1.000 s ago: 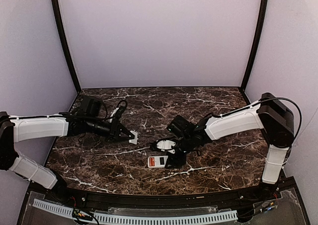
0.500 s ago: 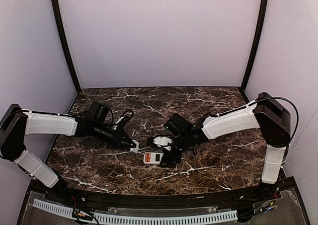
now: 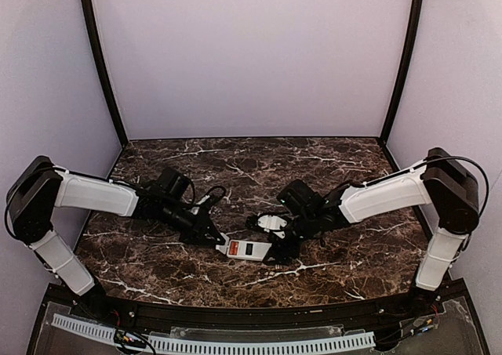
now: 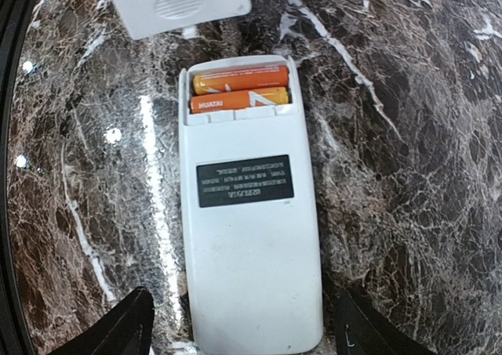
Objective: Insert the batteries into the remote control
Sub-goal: Load the battery cover into the battery compartment.
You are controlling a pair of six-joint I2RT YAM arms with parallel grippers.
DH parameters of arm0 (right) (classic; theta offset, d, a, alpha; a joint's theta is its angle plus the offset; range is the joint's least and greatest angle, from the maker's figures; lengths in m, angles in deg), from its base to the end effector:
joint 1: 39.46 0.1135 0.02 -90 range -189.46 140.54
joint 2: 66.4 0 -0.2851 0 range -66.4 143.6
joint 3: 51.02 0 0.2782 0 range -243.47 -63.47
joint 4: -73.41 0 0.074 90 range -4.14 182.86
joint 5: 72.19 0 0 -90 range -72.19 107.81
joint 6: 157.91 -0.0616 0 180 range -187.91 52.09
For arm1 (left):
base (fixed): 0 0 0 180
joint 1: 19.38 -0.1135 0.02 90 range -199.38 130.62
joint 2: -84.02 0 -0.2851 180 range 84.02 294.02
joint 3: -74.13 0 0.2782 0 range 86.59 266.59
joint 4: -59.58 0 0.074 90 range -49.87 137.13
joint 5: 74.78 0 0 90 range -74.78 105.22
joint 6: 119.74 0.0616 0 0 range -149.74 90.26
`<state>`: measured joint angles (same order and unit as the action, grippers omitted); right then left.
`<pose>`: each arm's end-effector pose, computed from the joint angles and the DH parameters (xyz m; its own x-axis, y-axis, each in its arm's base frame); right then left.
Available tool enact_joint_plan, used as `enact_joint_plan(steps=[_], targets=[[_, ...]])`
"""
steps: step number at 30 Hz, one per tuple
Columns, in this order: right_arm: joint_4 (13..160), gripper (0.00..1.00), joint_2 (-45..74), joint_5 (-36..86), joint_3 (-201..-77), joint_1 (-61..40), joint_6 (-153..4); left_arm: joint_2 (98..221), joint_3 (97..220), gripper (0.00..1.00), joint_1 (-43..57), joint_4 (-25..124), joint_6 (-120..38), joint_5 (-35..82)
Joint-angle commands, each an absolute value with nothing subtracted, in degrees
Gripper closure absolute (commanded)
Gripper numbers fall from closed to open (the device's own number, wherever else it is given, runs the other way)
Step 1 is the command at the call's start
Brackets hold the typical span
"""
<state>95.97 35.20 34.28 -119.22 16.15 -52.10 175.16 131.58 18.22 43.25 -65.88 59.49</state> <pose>0.2025 0.3268 0.1294 -0.2103 -0.7698 -0.6026 -0.9752 0.2088 0.0735 0.2376 -0.2373 0.1537 -0.9575 0.2044 -0.2034 0.2818 0.5129 -0.8109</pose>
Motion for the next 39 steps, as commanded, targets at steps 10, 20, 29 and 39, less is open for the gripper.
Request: enact_joint_plan(steps=[10,20,29,39], targets=[[94.8,0.26,37.1,37.2,-119.6,16.0,-51.7,179.0,134.0,1.00,20.3,49.8,-72.8,55.5],[95.5,0.26,38.2,36.8,-120.1,16.3,-51.6,180.9,134.9,1.00,21.1,50.6,-73.1,55.6],[95.9,0.27,38.6,36.4,-120.2,16.3,-51.5,182.0,135.9,1.00,21.2,49.8,-72.3,56.2],[96.3,0.28,38.9,36.3,-120.7,16.3,-51.6,182.6,136.5,1.00,21.2,47.6,-70.8,56.7]])
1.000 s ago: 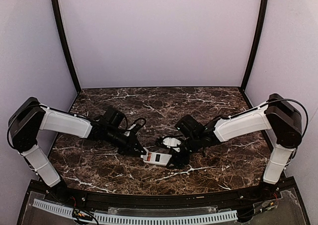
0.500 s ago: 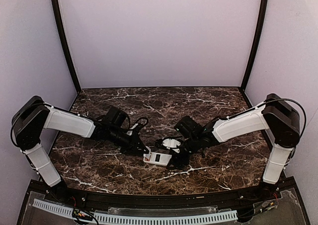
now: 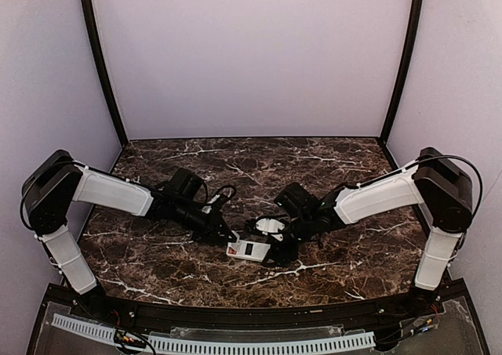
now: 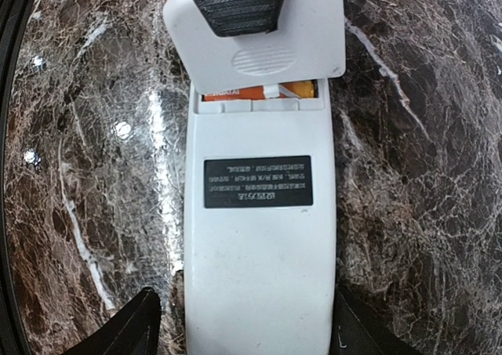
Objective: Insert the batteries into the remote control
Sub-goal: Load the battery cover into the battery compartment.
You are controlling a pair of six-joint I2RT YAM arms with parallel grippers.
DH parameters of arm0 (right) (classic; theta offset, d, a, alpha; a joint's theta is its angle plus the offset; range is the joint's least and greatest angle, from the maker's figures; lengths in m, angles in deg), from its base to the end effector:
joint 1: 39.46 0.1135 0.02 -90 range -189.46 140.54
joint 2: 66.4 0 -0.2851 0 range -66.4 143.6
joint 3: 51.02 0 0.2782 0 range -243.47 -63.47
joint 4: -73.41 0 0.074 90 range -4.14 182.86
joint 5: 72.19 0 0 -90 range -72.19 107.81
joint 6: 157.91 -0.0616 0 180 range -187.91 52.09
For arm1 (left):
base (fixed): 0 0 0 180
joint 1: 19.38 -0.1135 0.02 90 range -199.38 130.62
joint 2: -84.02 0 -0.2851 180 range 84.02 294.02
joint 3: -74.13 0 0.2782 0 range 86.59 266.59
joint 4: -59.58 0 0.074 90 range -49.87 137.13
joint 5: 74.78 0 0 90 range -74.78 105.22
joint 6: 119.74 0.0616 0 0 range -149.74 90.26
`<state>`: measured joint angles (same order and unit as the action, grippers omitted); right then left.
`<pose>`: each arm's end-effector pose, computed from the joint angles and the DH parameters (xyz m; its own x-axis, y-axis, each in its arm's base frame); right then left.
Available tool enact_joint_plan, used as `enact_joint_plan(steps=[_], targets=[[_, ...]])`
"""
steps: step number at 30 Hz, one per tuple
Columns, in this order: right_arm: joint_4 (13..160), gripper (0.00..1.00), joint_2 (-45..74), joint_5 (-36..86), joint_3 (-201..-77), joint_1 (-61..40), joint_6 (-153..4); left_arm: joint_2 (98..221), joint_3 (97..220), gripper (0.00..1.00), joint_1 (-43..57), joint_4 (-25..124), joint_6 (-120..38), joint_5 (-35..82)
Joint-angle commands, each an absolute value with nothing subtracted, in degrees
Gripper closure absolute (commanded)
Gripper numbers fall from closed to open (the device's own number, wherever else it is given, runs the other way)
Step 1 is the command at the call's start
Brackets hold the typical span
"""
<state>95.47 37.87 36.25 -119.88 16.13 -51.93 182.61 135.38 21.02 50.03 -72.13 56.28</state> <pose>0.2033 0.3313 0.1169 -0.2161 -0.7777 -0.5904 -0.9760 0.1890 0.1083 0.2526 -0.2681 0.1387 -0.9705 0.1585 -0.1815 0.2386 0.5282 -0.8149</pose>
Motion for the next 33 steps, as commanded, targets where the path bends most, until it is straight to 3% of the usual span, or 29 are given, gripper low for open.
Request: enact_joint_plan(steps=[1,33], targets=[[96.4,0.29,39.0,36.2,-120.8,16.2,-51.6,182.7,136.4,1.00,21.2,47.5,-70.8,56.6],[96.9,0.30,39.9,36.6,-121.5,16.2,-51.5,184.7,137.2,1.00,21.3,46.4,-70.2,57.2]])
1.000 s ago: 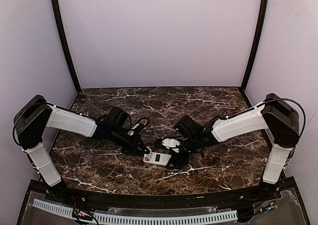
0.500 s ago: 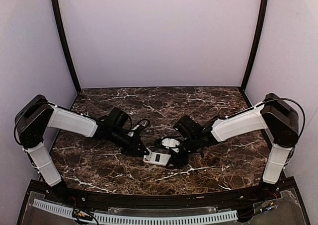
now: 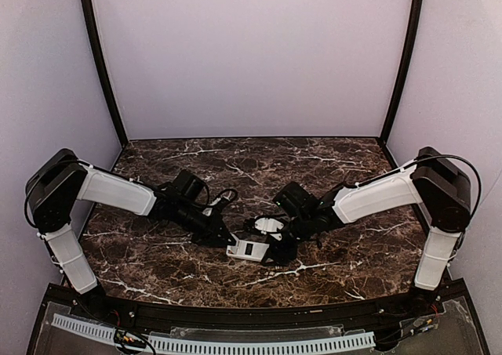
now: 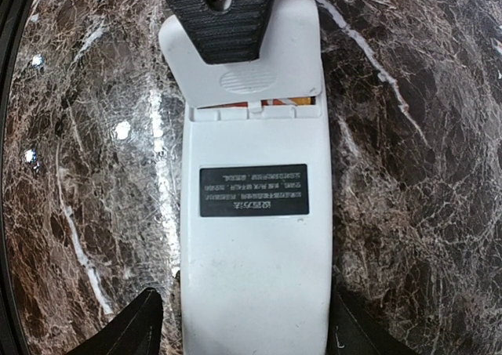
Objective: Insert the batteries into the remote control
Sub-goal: Load the battery cover into the battery compartment.
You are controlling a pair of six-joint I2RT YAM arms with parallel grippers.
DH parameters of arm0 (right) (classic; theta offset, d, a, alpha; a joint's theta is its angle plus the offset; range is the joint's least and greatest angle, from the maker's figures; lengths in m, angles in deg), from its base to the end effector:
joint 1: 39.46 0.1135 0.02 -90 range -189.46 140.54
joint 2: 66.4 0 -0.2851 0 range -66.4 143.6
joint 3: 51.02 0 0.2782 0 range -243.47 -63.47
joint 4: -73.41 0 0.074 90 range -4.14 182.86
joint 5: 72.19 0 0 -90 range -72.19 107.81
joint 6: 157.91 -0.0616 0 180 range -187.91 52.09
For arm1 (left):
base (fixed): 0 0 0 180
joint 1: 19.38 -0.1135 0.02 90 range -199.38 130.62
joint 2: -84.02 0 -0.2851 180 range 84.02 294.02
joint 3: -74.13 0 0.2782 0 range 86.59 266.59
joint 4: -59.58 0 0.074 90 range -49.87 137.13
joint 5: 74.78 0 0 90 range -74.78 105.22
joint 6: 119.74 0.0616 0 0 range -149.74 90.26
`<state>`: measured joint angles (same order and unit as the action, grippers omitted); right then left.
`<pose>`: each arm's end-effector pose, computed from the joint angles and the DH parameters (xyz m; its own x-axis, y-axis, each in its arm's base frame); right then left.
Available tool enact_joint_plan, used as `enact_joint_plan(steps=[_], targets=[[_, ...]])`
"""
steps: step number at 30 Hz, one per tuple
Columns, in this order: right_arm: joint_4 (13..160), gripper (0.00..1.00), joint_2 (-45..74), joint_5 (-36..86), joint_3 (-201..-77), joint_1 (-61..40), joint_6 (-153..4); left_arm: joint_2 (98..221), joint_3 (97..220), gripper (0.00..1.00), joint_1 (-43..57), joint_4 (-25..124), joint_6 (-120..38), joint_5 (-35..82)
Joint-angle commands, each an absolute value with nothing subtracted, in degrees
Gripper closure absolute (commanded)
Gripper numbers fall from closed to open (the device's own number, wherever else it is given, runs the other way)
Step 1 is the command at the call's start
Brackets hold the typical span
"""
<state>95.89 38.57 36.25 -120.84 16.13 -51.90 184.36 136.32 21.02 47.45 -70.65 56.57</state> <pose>0.2055 0.3344 0.1169 -0.2165 -0.7791 -0.5883 -0.9759 0.1888 0.1091 0.2529 -0.2687 0.1296 -0.9718 0.1816 -0.1502 0.2271 0.5517 -0.8025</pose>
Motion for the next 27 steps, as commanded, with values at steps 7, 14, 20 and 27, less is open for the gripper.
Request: enact_joint_plan(steps=[7,14,20,27], targets=[[97.0,0.31,40.0,36.6,-121.4,16.2,-51.5,185.3,136.9,1.00,21.5,48.3,-71.4,57.9],[97.0,0.31,40.0,36.8,-121.3,16.3,-51.5,186.0,136.9,1.00,22.0,50.0,-72.6,58.2],[96.9,0.31,40.0,37.0,-121.3,16.3,-51.4,186.2,136.5,1.00,22.0,49.7,-72.1,58.0],[97.0,0.32,40.0,37.0,-121.2,16.3,-51.5,186.2,136.2,0.93,22.0,48.2,-70.9,57.0]])
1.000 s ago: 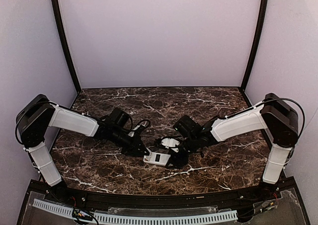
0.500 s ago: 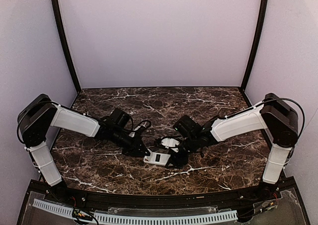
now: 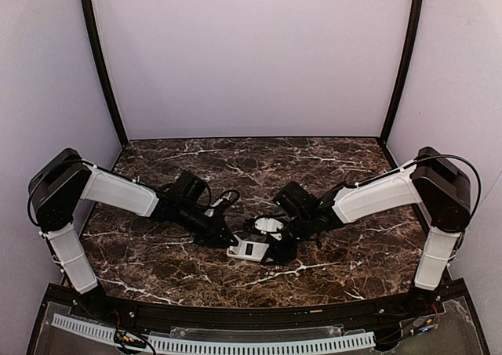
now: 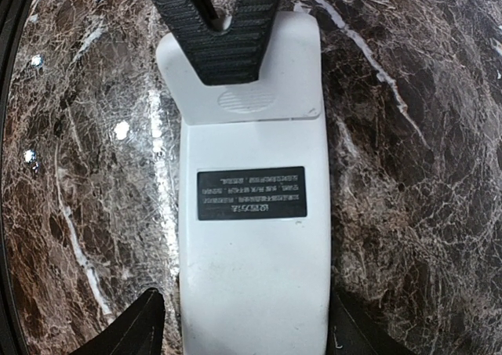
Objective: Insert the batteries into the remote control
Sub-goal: Load the battery cover into the battery compartment.
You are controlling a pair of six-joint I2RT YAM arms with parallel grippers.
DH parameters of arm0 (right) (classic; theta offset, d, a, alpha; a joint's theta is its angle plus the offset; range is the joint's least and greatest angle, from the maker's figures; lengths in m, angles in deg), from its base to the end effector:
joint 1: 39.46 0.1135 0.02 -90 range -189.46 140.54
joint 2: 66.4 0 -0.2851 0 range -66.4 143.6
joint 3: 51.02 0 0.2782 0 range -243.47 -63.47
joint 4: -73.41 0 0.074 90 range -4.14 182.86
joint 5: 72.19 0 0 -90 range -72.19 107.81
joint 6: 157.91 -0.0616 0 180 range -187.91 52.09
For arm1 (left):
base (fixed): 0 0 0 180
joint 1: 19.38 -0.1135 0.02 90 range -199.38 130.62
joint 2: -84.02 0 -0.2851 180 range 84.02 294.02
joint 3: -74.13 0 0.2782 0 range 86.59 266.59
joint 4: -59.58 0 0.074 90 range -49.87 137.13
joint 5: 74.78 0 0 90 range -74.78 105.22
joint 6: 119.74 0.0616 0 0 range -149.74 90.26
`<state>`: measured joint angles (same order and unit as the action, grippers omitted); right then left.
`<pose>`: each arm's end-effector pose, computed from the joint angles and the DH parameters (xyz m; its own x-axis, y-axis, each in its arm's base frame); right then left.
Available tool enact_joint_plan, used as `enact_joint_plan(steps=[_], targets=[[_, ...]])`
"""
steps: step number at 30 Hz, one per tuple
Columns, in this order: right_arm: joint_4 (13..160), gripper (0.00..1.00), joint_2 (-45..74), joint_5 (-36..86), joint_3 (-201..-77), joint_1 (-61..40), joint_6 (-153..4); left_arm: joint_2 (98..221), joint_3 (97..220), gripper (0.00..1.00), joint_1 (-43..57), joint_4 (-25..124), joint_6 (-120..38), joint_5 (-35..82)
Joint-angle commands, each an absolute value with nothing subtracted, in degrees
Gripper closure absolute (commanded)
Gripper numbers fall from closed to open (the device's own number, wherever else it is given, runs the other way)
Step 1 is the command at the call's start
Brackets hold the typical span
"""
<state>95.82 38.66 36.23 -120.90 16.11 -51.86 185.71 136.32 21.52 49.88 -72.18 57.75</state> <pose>0.2058 0.3347 0.1167 -0.2159 -0.7789 -0.5888 -0.9760 0.1888 0.1082 0.2527 -0.2740 0.1253 -0.9731 0.1850 -0.1369 0.2163 0.5321 -0.8186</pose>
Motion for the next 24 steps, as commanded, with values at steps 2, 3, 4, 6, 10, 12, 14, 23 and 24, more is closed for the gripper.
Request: enact_joint_plan(steps=[2,3,4,6,10,12,14,23,24], targets=[[97.1,0.32,40.0,37.1,-121.2,16.3,-51.6,185.9,136.5,0.88,22.0,46.7,-70.0,56.0],[97.1,0.32,39.9,37.1,-121.2,16.3,-51.5,185.7,136.7,0.86,22.0,45.4,-69.4,55.4],[97.1,0.32,39.9,37.1,-121.2,16.3,-51.5,185.5,136.8,0.82,22.0,44.9,-69.2,55.1],[97.1,0.32,39.9,37.1,-121.2,16.2,-51.5,185.1,137.4,0.77,22.0,43.4,-68.2,54.3],[97.1,0.33,39.9,37.2,-121.2,16.3,-51.6,184.5,138.8,0.72,22.0,40.4,-66.0,52.7],[97.3,0.32,40.1,37.3,-121.3,16.3,-51.6,184.2,139.3,0.71,22.0,39.2,-65.3,51.9],[97.3,0.32,40.1,37.3,-121.4,16.2,-51.6,183.9,139.7,0.68,22.0,38.2,-64.6,51.3],[97.4,0.34,40.2,37.2,-121.3,16.2,-51.5,183.1,142.2,0.58,22.0,32.3,-61.1,48.1],[97.4,0.34,40.2,37.1,-121.3,16.3,-51.5,182.9,142.4,0.58,22.0,31.8,-60.7,47.5]])
